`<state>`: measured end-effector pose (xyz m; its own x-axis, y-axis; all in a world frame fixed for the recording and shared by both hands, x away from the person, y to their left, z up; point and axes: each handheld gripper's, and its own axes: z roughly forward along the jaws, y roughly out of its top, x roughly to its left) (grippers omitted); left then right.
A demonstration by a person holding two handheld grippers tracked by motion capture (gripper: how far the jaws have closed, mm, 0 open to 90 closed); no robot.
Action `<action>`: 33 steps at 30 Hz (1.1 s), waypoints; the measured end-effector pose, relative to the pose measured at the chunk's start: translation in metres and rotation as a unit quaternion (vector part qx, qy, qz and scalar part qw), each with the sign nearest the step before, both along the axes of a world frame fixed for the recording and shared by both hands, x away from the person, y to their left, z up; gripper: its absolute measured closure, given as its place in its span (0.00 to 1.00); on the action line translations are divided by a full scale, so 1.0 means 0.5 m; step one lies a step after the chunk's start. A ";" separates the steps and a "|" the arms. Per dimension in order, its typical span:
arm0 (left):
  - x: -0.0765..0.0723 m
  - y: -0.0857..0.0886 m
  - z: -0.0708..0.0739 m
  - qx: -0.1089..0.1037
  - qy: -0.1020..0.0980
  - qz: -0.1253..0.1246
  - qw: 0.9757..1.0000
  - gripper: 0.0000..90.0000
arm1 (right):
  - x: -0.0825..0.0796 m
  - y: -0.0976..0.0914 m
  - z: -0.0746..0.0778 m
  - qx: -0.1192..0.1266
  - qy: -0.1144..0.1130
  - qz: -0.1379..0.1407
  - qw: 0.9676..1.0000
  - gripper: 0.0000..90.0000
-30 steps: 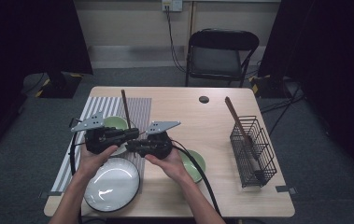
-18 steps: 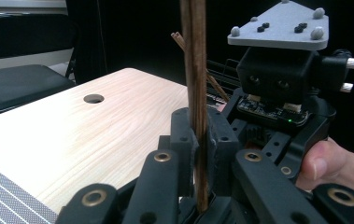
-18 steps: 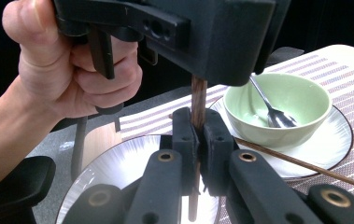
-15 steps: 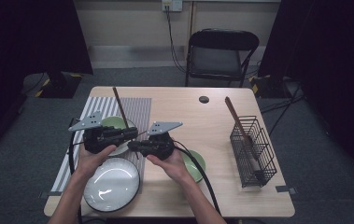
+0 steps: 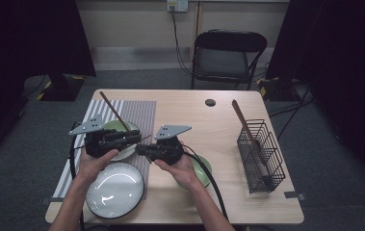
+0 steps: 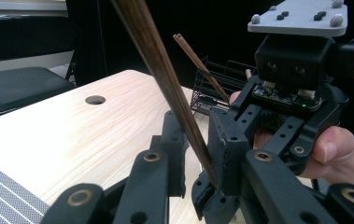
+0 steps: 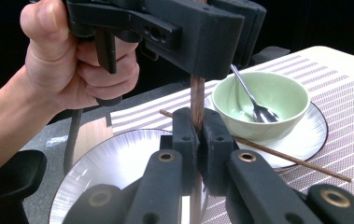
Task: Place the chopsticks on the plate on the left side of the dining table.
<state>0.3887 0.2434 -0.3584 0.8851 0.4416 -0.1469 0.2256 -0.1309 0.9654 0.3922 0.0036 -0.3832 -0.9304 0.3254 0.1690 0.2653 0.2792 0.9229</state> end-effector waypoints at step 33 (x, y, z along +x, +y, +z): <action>0.007 0.023 0.002 -0.005 0.002 0.037 0.999 0.65 | -0.008 -0.011 -0.006 -0.004 0.002 0.000 1.000 0.96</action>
<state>0.3923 0.2548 -0.3572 0.8499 0.5037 -0.1547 0.2377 -0.1046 0.9657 0.3881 -0.0020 -0.3863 -0.9301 0.3258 0.1693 0.2678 0.2864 0.9199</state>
